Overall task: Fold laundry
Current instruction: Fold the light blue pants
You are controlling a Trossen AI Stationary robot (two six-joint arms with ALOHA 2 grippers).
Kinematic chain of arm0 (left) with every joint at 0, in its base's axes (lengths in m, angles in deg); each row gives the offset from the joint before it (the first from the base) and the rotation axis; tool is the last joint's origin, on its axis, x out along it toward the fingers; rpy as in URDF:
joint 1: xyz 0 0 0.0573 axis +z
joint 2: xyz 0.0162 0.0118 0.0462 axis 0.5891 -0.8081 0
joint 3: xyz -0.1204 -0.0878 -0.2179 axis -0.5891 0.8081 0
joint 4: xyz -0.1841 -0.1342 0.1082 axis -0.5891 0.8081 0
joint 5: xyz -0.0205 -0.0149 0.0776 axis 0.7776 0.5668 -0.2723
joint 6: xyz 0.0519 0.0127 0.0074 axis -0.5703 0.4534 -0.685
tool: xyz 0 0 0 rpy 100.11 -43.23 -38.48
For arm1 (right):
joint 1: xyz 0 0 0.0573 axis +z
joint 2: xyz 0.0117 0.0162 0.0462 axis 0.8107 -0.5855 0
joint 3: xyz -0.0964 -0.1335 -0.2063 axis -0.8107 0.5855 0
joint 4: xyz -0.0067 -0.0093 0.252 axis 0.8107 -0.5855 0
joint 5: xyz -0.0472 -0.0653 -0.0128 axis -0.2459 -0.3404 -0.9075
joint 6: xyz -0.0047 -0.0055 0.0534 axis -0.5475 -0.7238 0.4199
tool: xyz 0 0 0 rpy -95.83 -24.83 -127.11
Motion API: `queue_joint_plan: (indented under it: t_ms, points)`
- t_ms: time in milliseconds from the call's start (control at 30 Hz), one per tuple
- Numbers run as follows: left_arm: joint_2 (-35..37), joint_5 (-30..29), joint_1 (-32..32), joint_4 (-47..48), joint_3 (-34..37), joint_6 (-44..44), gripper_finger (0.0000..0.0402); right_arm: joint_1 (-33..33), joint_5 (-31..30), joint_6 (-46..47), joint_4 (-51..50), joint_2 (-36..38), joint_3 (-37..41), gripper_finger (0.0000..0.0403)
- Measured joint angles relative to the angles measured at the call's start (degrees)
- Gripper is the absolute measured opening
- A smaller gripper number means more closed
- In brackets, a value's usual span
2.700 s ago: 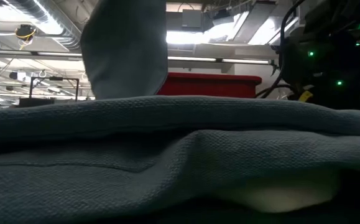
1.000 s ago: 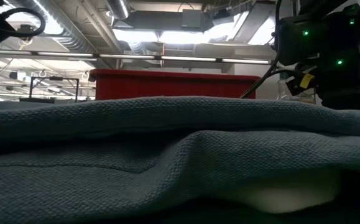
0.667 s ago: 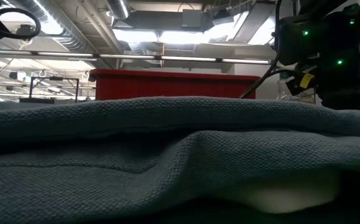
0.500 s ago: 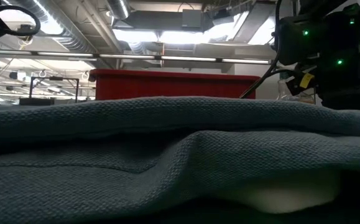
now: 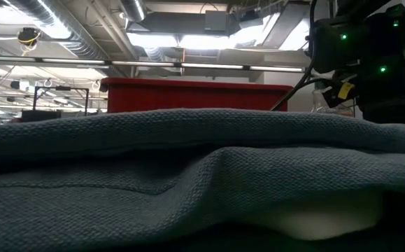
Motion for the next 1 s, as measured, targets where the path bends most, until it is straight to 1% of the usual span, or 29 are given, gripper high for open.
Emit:
queue_joint_plan:
  t_ms: [100, 167, 367, 467, 733, 1000]
  points:
    - [-1.5, -6.8, -3.1, -5.3, 0.0, 4.8, 0.0108, 0.0, 0.0, 0.0, 0.2, 0.0, 0.0, 0.0172]
    - [-2.8, -7.8, -4.0, -7.6, 0.0, 5.1, 0.0108, 0.0, 0.0, 0.0, 0.2, 0.0, 0.0, 0.0172]
    - [-7.5, -7.9, -5.2, -12.5, 0.0, 5.0, 0.0108, 0.0, 0.0, 0.0, 0.4, 0.0, 0.0, 0.0172]
    - [-8.7, -7.9, -6.1, -12.2, 0.0, 4.7, 0.0108, 0.0, 0.0, 0.0, 0.4, 0.0, 0.0, 0.0172]
    - [-8.7, -9.1, -7.8, -11.0, 0.0, 4.6, 0.0108, 0.0, 0.0, 0.0, 0.4, 0.0, 0.0, 0.0172]
    - [-6.8, -9.1, -9.0, -0.8, 0.0, 4.6, 0.0108, -0.1, 0.0, -1.4, 0.4, 0.0, 0.0, 0.0172]
